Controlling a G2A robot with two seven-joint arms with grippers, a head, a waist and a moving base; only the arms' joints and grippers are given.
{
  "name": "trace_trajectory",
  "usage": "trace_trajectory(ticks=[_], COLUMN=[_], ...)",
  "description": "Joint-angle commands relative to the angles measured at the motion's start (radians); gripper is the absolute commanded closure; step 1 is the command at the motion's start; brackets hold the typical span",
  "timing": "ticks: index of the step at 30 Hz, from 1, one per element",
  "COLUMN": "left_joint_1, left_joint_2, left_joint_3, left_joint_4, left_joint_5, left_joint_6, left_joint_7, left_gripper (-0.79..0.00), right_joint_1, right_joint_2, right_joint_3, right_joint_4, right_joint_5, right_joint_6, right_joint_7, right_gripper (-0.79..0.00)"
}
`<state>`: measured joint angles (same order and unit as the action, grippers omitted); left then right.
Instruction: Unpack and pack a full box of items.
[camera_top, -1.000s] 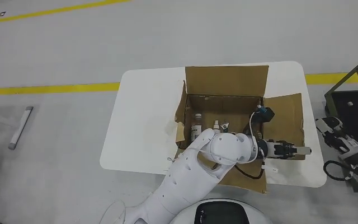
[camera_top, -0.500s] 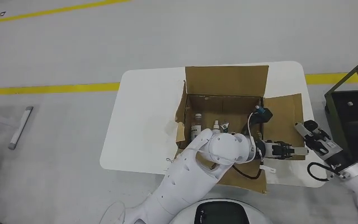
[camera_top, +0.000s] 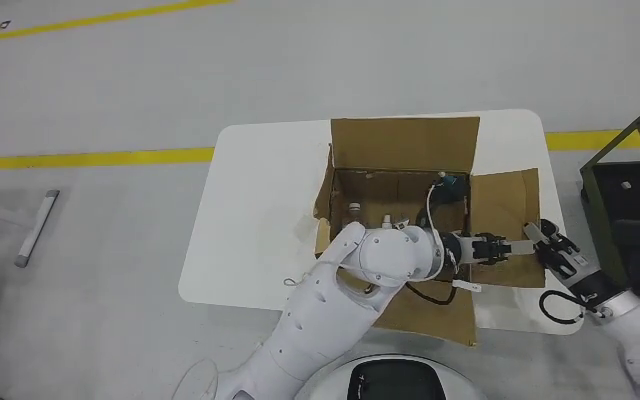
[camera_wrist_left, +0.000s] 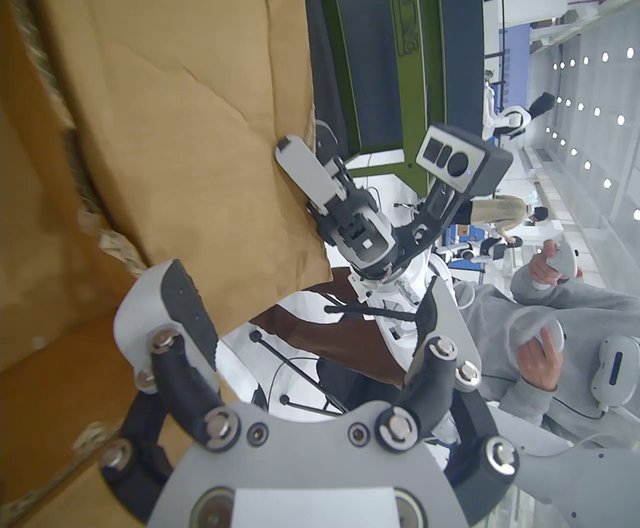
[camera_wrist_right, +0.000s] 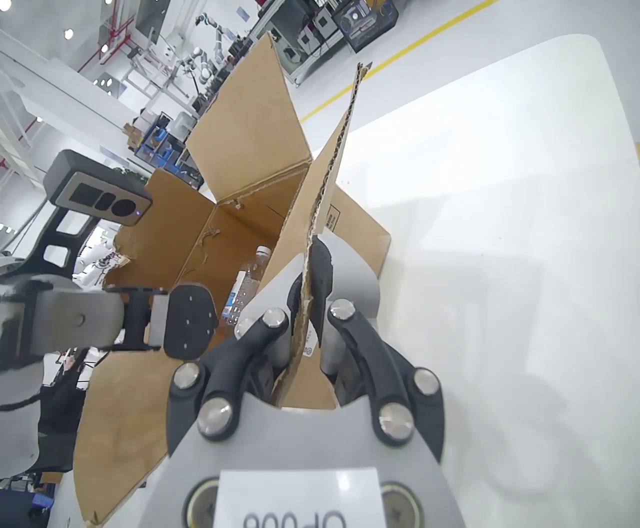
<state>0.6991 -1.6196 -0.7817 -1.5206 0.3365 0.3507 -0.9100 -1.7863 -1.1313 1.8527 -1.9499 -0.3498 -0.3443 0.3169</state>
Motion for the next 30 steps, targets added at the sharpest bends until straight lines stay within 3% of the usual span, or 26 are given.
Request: trace_trajectory(ticks=[1, 3, 5, 6, 7, 10, 17, 22, 27, 29, 30], left_joint_1=[0.000, 0.001, 0.006, 0.012, 0.016, 0.029, 0.071, 0.098, 0.110, 0.114, 0.117], left_joint_2=[0.010, 0.021, 0.032, 0.036, 0.041, 0.056, 0.091, 0.112, 0.130, 0.137, 0.138], left_joint_3=[-0.025, -0.049, -0.087, -0.108, -0.132, -0.206, -0.333, -0.377, -0.396, -0.407, -0.419], left_joint_4=[-0.024, -0.050, -0.081, -0.097, -0.114, -0.164, -0.218, -0.241, -0.254, -0.252, -0.253], left_joint_5=[0.052, 0.113, 0.157, 0.167, 0.176, 0.211, 0.319, 0.398, 0.532, 0.577, 0.571], left_joint_6=[0.014, 0.025, 0.047, 0.060, 0.075, 0.109, 0.135, 0.111, 0.088, 0.079, 0.097], left_joint_7=[-0.003, -0.001, 0.001, -0.001, -0.003, 0.002, -0.043, -0.096, -0.124, -0.136, -0.134], left_gripper=[-0.785, -0.785, -0.702, -0.548, -0.459, -0.339, -0.342, -0.317, -0.363, -0.342, -0.283], right_joint_1=[-0.002, -0.002, -0.002, -0.002, -0.002, -0.003, 0.000, 0.005, 0.005, 0.005, 0.004], right_joint_2=[0.000, -0.001, -0.001, -0.001, -0.001, -0.001, -0.002, -0.001, -0.002, -0.002, -0.002], right_joint_3=[-0.001, -0.001, -0.001, 0.000, 0.000, -0.003, -0.016, -0.017, -0.015, -0.014, -0.014], right_joint_4=[0.001, 0.001, 0.001, 0.001, 0.001, 0.004, 0.008, 0.012, 0.014, 0.014, 0.014], right_joint_5=[-0.001, -0.002, -0.003, -0.004, -0.004, -0.013, -0.022, -0.032, -0.036, -0.038, -0.038], right_joint_6=[0.001, 0.001, 0.000, -0.001, -0.001, -0.001, -0.002, 0.000, 0.001, 0.001, 0.002], right_joint_7=[-0.001, -0.002, -0.002, 0.000, 0.000, 0.004, 0.006, 0.008, 0.006, 0.007, 0.005], right_gripper=[0.000, 0.000, 0.000, 0.000, 0.000, 0.000, 0.000, 0.000, 0.000, 0.000, 0.000])
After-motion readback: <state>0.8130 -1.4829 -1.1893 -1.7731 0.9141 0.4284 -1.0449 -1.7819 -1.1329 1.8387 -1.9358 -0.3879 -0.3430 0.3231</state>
